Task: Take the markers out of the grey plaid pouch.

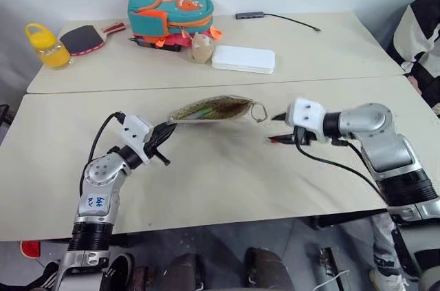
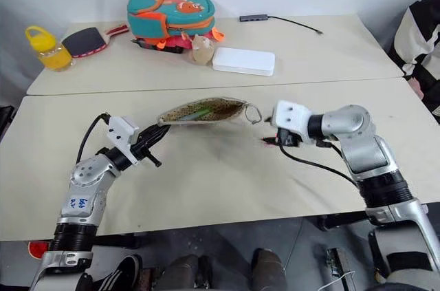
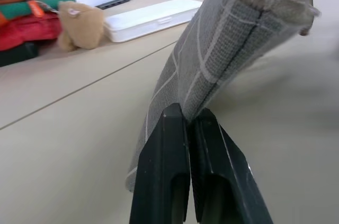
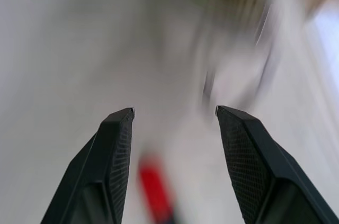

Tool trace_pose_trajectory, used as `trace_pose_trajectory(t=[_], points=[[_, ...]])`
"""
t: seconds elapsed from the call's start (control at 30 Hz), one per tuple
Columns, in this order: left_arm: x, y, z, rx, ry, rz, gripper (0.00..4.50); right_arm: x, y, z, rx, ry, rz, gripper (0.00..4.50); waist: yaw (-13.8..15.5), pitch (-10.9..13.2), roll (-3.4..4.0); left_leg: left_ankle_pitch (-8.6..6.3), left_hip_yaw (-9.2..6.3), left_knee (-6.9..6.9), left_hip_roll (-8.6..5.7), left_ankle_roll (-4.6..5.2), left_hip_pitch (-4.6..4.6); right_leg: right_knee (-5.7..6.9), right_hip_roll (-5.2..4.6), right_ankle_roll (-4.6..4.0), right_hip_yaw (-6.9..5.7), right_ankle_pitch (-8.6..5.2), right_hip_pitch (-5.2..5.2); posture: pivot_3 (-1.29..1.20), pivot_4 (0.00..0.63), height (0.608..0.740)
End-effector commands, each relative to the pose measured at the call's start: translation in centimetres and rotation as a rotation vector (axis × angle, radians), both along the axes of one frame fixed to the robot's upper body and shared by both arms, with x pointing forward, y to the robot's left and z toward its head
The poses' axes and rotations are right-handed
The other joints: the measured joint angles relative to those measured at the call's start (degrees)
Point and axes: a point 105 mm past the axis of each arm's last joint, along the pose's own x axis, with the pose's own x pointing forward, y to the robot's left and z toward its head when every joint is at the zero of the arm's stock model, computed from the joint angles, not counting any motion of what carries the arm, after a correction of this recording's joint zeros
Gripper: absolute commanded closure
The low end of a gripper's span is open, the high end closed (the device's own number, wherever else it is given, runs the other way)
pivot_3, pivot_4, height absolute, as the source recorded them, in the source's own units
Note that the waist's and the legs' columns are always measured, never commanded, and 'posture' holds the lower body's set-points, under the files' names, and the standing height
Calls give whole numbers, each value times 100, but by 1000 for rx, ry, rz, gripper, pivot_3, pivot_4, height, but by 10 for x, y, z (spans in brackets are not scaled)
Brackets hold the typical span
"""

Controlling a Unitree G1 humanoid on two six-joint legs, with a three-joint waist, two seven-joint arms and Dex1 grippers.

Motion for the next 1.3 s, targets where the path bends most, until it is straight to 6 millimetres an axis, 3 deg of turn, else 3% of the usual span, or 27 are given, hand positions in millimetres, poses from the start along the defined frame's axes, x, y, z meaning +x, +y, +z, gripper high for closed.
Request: trace_pose_trajectory(t=[0.03,0.2,0.23,0.4,0.47,0.57,0.73,0.83,0.93,1.3], points=[[-7,-10,14,-37,-32,-46,4500,-22,26,43,153,-47,114,2597,10,0,-1,0,-3,0,0,0,0,2,0,0,-1,0,0,0,150,740],[-5,-13,15,-100,46,-35,4500,-13,44,31,132,-64,79,4341,83,-3,-6,-2,-8,2,-9,2,-3,-2,-6,1,-1,1,4,0,150,740],[-4,-13,16,-105,54,-33,4500,-11,46,27,108,-78,74,4469,83,-3,-6,-2,-7,3,-9,3,-2,-1,-6,1,-1,1,4,0,150,740],[-20,-32,19,-139,116,-157,4500,1,52,-4,-104,-183,73,4469,40,-3,-6,-2,-2,1,-7,2,-3,1,-5,1,0,1,0,0,150,740],[-25,-38,19,-123,132,-196,4500,6,55,2,-86,-225,63,4469,21,-3,-6,-1,-2,-1,-7,1,-3,1,-5,1,-1,1,-1,0,150,740],[-31,-45,21,-138,168,-247,4500,12,48,-3,-202,-290,62,4469,4,-3,-6,0,-2,-1,-6,0,-2,1,-2,1,0,0,0,0,150,740],[-38,-55,16,-175,221,-300,4500,5,44,-11,-340,-248,140,4469,4,-3,-6,0,-1,-2,-3,-2,0,-2,2,1,4,0,1,0,150,740],[-37,-59,9,-268,291,-321,4500,4,47,-8,-369,-218,156,3970,5,-3,-6,0,-1,0,-3,-1,-1,-2,2,1,5,0,1,0,150,740],[-38,-64,6,-361,367,-363,4500,7,52,-13,-384,-177,157,3033,12,-3,-6,0,-3,3,-2,-1,-1,-1,2,1,4,0,2,0,150,740],[-37,-64,-8,-402,490,-386,4500,15,58,-43,-495,-82,139,3033,5,-3,-6,0,-2,2,-3,-2,0,0,2,1,4,0,3,0,150,740]])
